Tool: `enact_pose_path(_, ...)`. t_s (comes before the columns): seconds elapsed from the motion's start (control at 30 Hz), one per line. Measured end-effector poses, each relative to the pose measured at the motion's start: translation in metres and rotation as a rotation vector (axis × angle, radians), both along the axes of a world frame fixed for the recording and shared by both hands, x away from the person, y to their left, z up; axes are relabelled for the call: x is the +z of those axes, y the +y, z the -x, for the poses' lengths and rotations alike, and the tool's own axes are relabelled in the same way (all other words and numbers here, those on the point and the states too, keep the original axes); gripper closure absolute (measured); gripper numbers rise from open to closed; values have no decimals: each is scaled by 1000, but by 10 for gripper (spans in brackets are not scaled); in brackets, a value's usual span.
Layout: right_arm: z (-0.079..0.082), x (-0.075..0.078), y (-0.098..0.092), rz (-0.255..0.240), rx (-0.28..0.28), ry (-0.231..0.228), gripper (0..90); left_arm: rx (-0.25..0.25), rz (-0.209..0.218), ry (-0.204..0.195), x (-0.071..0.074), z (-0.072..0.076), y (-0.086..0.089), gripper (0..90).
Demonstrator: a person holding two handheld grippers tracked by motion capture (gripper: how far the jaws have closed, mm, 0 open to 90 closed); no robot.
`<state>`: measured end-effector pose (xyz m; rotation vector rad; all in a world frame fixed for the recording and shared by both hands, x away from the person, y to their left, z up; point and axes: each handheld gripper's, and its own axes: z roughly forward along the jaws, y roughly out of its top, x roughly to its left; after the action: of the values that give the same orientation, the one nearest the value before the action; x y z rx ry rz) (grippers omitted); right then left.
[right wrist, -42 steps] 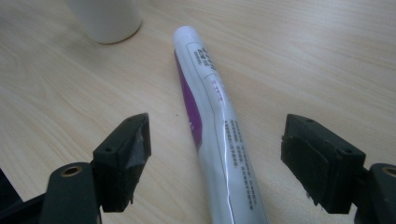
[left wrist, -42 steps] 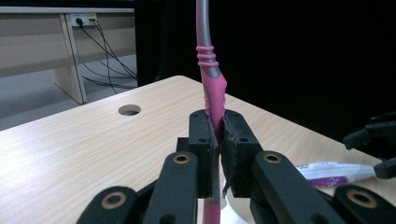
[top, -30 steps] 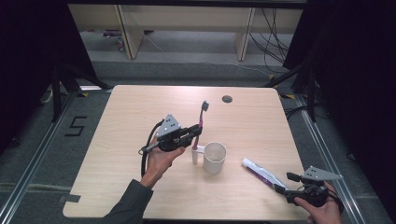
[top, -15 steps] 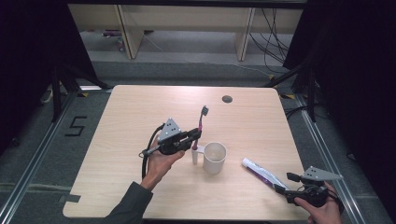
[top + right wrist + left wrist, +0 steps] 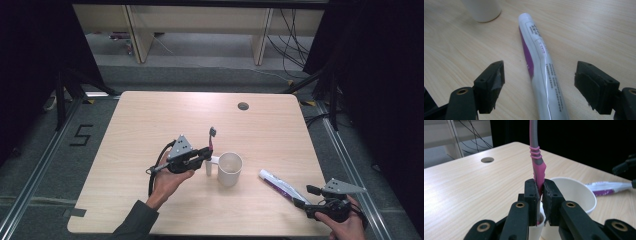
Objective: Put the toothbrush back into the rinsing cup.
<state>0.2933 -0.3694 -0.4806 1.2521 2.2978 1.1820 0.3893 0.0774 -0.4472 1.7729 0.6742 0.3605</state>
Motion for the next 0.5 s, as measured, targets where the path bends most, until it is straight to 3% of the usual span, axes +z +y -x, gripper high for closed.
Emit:
enact_pose_path(0.1, 0, 0, 0, -1, 0, 0, 248, 0, -28, 7, -3, 1, -1, 809)
enact_pose_path(0.3, -1, 0, -2, 17, 11, -26, 248, -7, -33, 20, -7, 1, -1, 804)
enact_pose_path(0.33, 0, 0, 0, -1, 0, 0, 248, -3, -30, 24, -7, 1, -1, 801)
enact_pose_path(0.5, 1, 0, 1, -4, -2, 3, 248, 1, -39, 30, -9, 2, 0, 767)
